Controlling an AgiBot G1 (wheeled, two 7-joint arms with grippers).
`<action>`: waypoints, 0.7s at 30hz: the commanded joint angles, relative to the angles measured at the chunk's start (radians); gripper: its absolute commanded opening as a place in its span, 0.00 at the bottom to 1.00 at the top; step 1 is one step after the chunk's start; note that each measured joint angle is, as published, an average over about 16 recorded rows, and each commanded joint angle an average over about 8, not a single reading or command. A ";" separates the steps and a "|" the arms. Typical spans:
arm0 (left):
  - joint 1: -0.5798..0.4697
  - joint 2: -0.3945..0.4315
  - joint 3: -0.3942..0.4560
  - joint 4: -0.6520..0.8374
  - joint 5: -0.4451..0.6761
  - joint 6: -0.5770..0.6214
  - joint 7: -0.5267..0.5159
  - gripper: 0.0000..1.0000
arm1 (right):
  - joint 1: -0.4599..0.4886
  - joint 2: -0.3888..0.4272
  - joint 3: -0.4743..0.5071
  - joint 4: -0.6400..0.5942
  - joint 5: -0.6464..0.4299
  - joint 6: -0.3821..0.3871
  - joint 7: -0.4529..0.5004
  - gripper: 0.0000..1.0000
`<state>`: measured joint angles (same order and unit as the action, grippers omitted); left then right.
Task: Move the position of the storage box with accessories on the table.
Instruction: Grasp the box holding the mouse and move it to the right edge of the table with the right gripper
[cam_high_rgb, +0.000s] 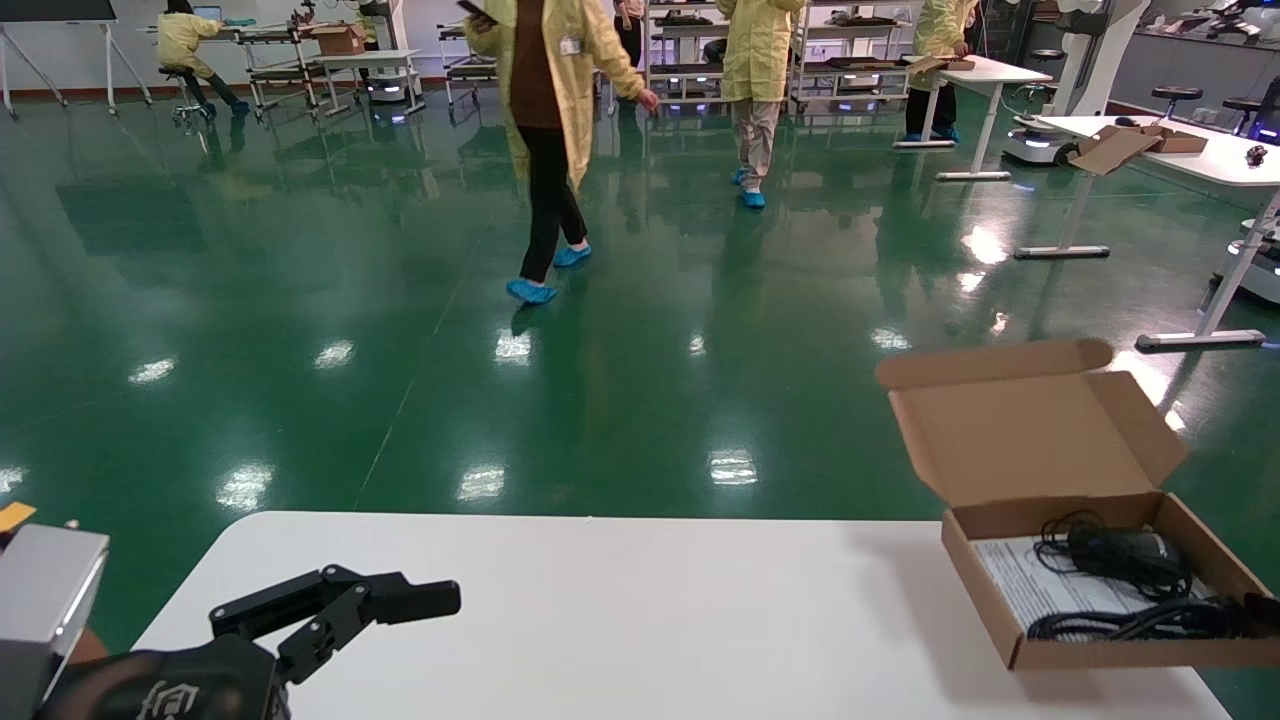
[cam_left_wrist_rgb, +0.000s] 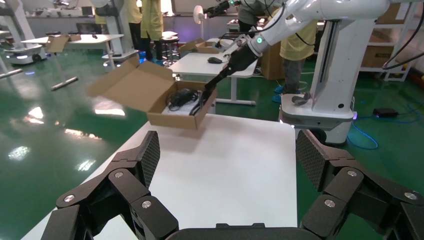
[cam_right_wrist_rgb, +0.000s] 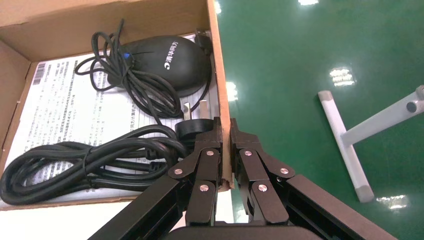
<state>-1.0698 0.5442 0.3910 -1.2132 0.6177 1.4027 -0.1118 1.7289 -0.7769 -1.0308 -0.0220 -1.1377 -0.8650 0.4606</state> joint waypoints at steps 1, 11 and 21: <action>0.000 0.000 0.000 0.000 0.000 0.000 0.000 1.00 | -0.016 -0.001 0.005 0.002 0.007 0.009 -0.003 0.00; 0.000 0.000 0.000 0.000 0.000 0.000 0.000 1.00 | -0.095 -0.015 0.028 0.007 0.039 0.057 -0.020 0.00; 0.000 0.000 0.000 0.000 0.000 0.000 0.000 1.00 | -0.149 -0.033 0.046 0.014 0.065 0.127 -0.037 0.00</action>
<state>-1.0698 0.5442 0.3910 -1.2132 0.6177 1.4027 -0.1118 1.5802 -0.8099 -0.9850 -0.0077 -1.0729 -0.7413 0.4240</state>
